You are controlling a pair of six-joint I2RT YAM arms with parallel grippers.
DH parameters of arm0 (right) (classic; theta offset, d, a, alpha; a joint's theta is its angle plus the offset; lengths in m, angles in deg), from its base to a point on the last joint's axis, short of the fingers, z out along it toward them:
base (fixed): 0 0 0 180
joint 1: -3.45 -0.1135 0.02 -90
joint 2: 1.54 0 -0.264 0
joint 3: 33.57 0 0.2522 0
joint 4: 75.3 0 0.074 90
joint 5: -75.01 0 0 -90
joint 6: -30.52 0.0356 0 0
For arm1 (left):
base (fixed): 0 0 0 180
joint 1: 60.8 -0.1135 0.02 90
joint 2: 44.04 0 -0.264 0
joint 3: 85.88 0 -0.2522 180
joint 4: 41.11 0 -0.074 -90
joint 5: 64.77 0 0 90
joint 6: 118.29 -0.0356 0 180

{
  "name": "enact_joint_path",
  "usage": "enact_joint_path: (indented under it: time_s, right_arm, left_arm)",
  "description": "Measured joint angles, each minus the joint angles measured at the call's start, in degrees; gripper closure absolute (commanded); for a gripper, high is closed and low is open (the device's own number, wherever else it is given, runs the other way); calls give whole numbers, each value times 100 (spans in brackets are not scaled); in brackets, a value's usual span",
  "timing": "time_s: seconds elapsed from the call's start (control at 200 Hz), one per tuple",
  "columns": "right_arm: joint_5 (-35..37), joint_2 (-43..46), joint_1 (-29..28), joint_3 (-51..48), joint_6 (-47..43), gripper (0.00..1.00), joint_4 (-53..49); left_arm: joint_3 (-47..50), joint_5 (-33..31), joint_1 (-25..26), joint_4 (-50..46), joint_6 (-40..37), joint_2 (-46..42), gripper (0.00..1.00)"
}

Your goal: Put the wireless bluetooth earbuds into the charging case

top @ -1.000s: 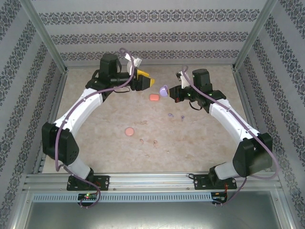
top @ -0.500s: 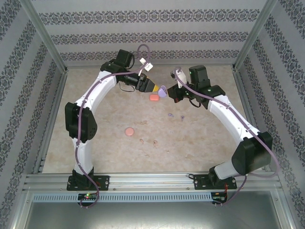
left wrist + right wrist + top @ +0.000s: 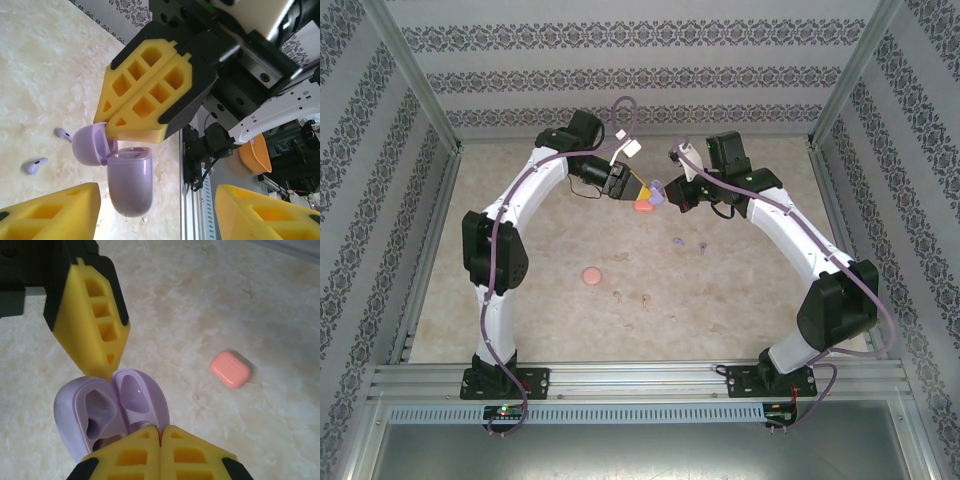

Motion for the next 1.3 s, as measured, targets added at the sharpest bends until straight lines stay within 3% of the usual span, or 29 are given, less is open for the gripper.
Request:
enact_joint_path:
  time_s: [0.305, 0.719, 0.759, 0.774, 0.839, 0.899, 1.059, 1.139, 1.299]
  right_arm:
    - [-9, -98, -122, 197, -2, 100, -107]
    - [105, -142, -122, 197, 2, 100, -160]
    - [111, -142, -122, 197, 4, 92, -153]
    - [114, -142, -122, 197, 4, 84, -153]
    - [136, -142, -125, 197, 31, 64, -146]
    - [258, -142, -133, 199, 72, 56, -127]
    - [352, -66, -24, 216, 321, 49, -72]
    - [319, 184, 96, 116, 531, 43, 9]
    - [424, 1119, 369, -511, 1108, 41, 181]
  left_arm:
    - [0, -190, 76, 13, 2, 166, 52]
    - [-2, -205, 103, 11, 2, 168, 87]
    - [-2, -205, 103, 11, -2, 168, 92]
    - [-2, -205, 103, 11, -2, 168, 93]
    - [-2, -205, 103, 11, -2, 168, 100]
    - [-2, -205, 101, -17, -7, 168, 100]
    - [94, -236, 98, 210, 92, 146, 100]
    - [527, -319, 63, 782, 404, 11, 100]
    - [1757, -763, -149, 2339, 1294, -544, 100]
